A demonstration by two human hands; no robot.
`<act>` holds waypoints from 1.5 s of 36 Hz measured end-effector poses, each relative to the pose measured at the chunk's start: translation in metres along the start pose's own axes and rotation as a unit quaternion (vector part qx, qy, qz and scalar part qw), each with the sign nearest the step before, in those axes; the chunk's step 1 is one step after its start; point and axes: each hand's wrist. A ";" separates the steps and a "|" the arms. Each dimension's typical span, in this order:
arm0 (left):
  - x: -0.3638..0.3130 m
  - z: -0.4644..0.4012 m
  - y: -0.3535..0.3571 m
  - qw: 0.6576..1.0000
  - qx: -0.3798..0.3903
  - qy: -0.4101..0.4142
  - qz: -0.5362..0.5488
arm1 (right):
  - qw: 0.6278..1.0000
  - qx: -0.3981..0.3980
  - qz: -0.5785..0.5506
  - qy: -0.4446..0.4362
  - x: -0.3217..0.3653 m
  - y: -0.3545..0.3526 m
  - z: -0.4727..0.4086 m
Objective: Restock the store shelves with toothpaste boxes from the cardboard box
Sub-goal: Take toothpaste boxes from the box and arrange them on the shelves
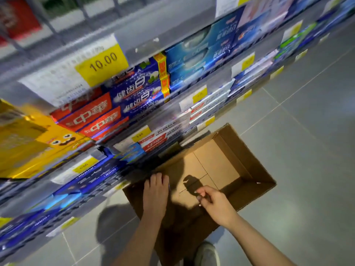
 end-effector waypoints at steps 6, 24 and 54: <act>0.006 0.000 0.017 0.999 -0.040 0.030 0.013 | 1.000 0.003 -0.017 -0.006 -0.010 -0.004 -0.004; 0.037 -0.005 0.033 0.958 -0.087 0.097 0.254 | 0.973 -0.048 0.209 -0.083 0.040 0.061 -0.107; 0.032 0.206 -0.415 0.953 0.117 0.178 0.217 | 0.984 -0.106 -0.142 -0.029 0.324 -0.186 0.311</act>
Point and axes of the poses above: each hand's wrist, its own z-axis away from the middle knuckle, its own y-axis out of the palm, x = y × z, and after that the axes turned 9 degrees about x, right-handed
